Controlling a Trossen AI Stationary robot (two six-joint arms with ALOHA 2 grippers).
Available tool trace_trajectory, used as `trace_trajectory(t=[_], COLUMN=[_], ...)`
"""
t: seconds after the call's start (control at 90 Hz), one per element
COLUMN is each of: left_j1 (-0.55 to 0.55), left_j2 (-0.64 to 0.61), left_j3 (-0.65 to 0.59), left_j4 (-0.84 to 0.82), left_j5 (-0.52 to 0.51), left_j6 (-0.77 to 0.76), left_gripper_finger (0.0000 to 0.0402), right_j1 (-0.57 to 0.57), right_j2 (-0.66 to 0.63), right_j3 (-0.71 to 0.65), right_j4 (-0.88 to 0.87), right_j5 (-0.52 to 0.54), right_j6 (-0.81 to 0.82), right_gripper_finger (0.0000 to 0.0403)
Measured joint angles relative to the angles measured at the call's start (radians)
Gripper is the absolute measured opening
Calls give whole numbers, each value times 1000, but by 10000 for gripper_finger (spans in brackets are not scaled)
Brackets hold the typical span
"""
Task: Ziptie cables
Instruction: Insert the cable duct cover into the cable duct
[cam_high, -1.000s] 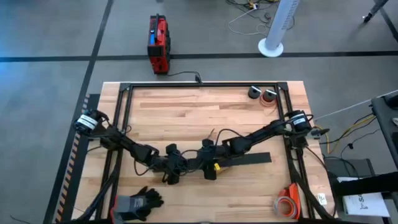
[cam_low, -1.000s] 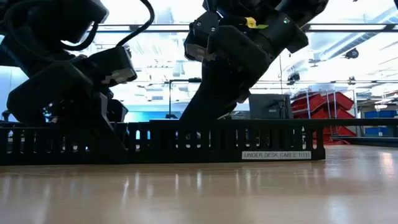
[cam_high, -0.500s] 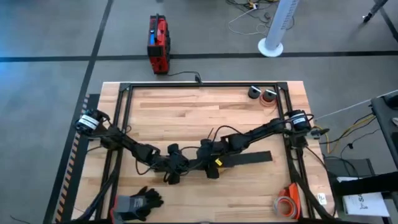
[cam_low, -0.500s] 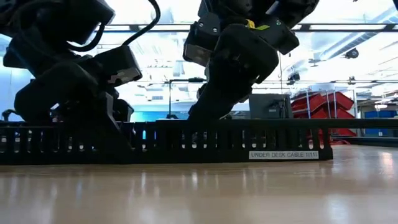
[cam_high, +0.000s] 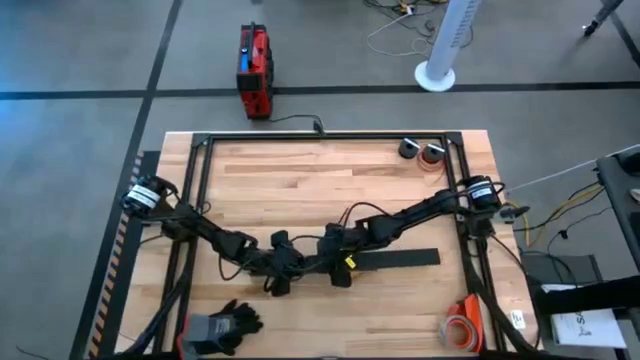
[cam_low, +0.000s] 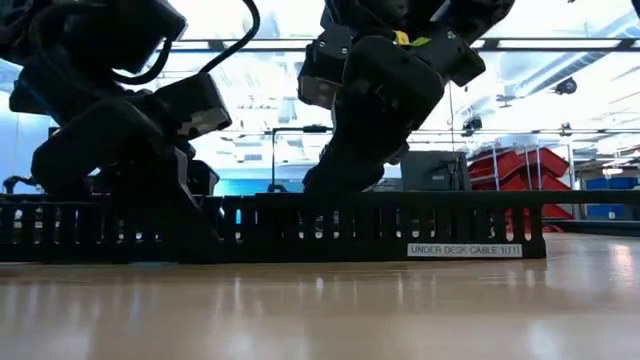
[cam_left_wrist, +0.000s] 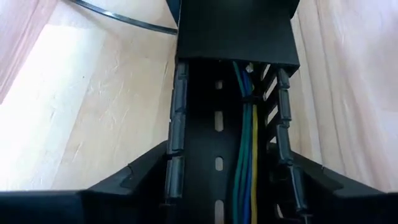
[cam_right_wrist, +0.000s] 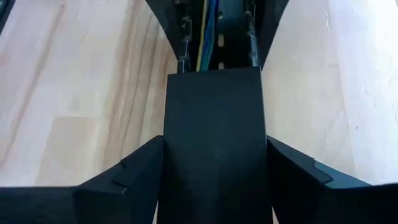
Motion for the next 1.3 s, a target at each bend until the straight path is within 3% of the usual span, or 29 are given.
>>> trace_trajectory(t=[0.4,0.678,0.944,1.3], left_j1=[24,28,27,30], left_j2=[0,-3,-7,-7], left_j3=[3,1,3,3], left_j4=[-1,-16,-31,4], left_j5=[-12,-9,-12,-24], left_j6=[55,20,31,9], left_gripper_finger=[220,220,226,229], right_j1=[-5,-19,-10,-13], right_j2=[0,0,3,-11], right_j3=[-6,2,-7,-2], right_j4=[76,8,107,96], right_j5=[38,66,119,155], right_j6=[-25,-6,-29,-83], right_gripper_finger=[216,229,223,275])
